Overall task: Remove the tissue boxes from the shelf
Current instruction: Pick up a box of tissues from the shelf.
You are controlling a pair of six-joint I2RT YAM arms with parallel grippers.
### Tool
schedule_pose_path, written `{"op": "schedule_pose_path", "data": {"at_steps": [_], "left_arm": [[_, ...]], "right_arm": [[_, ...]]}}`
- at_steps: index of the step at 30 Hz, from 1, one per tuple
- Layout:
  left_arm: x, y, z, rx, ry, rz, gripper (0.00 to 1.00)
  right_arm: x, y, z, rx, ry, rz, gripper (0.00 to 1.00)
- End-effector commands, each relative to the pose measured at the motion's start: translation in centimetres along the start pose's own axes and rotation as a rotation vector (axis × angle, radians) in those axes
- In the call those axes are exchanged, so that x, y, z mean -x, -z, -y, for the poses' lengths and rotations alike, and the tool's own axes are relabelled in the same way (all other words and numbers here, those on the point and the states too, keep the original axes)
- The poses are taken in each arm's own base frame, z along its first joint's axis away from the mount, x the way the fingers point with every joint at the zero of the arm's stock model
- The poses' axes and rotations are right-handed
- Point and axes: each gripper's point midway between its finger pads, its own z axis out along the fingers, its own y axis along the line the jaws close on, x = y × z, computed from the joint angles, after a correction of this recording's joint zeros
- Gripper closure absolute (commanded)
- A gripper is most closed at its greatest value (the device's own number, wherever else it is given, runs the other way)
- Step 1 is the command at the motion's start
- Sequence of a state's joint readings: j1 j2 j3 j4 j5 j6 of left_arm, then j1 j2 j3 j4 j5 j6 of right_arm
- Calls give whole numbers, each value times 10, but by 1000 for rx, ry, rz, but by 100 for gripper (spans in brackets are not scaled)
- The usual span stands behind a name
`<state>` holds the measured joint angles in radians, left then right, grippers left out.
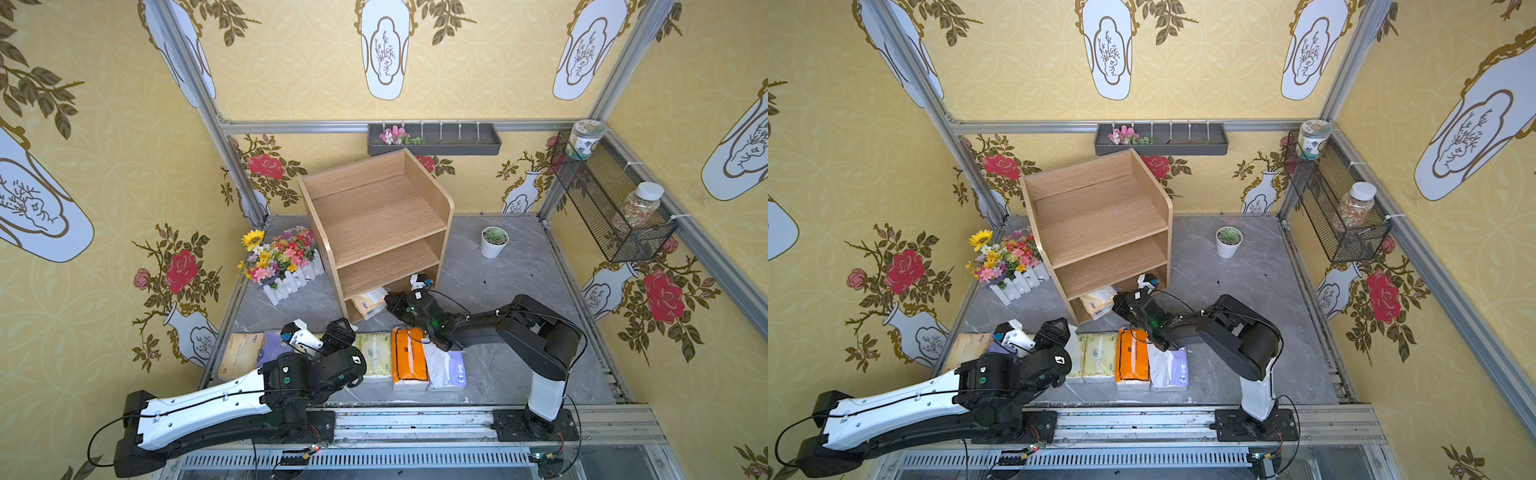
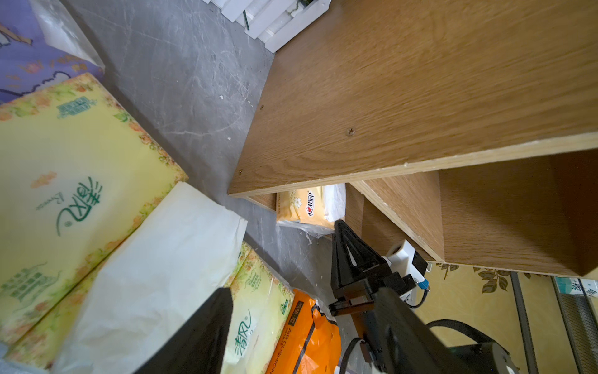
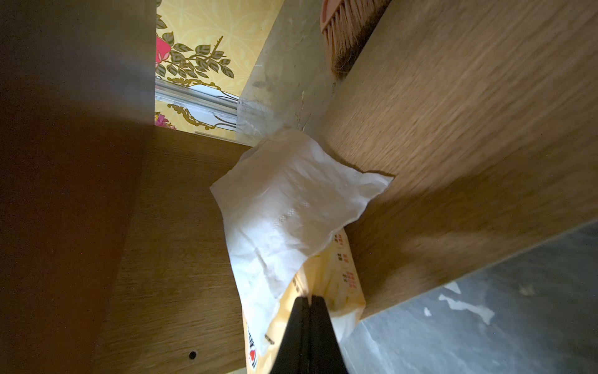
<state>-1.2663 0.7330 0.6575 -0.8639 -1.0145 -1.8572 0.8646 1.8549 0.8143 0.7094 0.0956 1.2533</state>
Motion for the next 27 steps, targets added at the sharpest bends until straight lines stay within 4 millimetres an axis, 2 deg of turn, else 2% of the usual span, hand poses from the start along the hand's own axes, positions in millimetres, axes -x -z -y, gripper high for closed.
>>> {"op": "schedule_pose_path", "data": {"at_steps": [1, 10, 18, 27], "left_arm": [[-1, -2, 3, -16, -9, 7, 24], [-3, -4, 2, -21, 0, 0, 24], [-20, -12, 9, -45, 8, -42, 23], [-42, -23, 42, -151, 71, -123, 22]], "right_arm": [[4, 8, -2, 4, -23, 2, 100], [12, 37, 4, -19, -38, -7, 100], [21, 55, 3, -15, -74, -11, 100], [30, 71, -15, 16, -132, -25, 100]]}}
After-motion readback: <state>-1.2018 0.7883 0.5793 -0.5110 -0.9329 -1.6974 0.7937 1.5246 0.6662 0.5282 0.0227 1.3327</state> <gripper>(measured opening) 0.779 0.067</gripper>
